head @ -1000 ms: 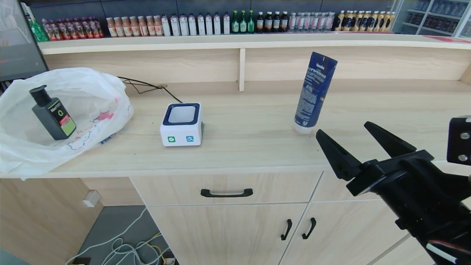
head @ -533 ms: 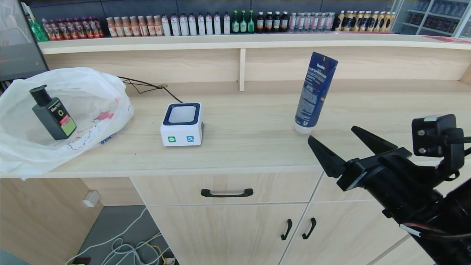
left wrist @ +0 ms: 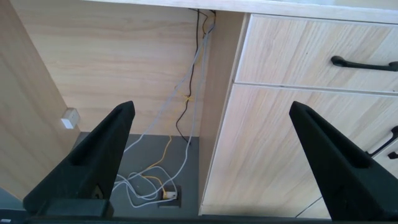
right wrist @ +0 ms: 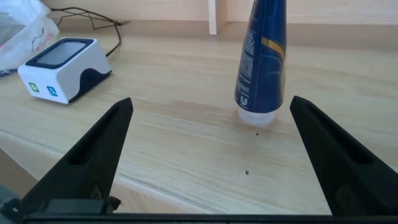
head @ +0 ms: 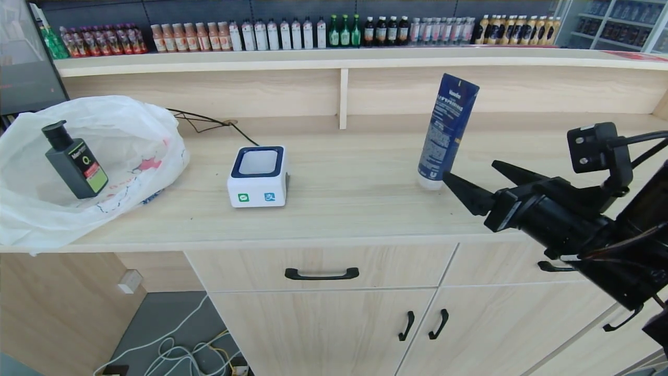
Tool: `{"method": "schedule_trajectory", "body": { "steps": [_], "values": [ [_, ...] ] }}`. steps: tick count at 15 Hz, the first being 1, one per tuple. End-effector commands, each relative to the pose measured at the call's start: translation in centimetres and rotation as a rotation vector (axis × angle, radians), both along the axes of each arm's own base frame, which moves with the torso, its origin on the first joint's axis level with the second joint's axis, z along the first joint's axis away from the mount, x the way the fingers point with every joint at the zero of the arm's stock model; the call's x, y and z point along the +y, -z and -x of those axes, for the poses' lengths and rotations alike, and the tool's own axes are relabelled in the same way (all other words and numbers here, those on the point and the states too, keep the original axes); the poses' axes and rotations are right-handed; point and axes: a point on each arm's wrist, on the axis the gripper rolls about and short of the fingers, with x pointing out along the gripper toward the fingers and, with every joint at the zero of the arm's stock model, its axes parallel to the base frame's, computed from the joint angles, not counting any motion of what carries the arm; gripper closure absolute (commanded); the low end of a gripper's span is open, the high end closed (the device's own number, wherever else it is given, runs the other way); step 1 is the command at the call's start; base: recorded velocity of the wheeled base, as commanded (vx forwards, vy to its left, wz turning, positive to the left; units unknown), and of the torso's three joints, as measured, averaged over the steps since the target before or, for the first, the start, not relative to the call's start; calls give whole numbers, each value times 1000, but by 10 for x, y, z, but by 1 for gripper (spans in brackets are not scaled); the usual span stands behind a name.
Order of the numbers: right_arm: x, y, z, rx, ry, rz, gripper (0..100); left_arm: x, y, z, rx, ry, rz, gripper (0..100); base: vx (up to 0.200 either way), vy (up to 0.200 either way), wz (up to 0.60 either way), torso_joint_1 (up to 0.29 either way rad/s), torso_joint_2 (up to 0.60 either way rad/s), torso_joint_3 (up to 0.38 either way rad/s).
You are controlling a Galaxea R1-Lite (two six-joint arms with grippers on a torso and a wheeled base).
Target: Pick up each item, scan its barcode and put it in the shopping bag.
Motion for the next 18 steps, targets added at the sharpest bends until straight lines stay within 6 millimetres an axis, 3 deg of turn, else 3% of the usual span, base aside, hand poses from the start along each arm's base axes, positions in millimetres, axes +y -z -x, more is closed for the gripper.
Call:
{"method": "schedule_trajectory", "body": {
  "steps": [1, 11, 18],
  "values": [
    [-7, -7, -14, -21, 24, -10, 0, 0, 0, 0, 0, 0, 1, 0, 0, 0, 0, 0, 0, 0],
    [6, -15, -79, -63, 13, -15, 0, 0, 0, 0, 0, 2, -1, 0, 0, 0, 0, 0, 0, 0],
    [-11, -21, -111, -36, 82, -17, 0, 0, 0, 0, 0, 0, 1, 0, 0, 0, 0, 0, 0, 0]
  ]
}}
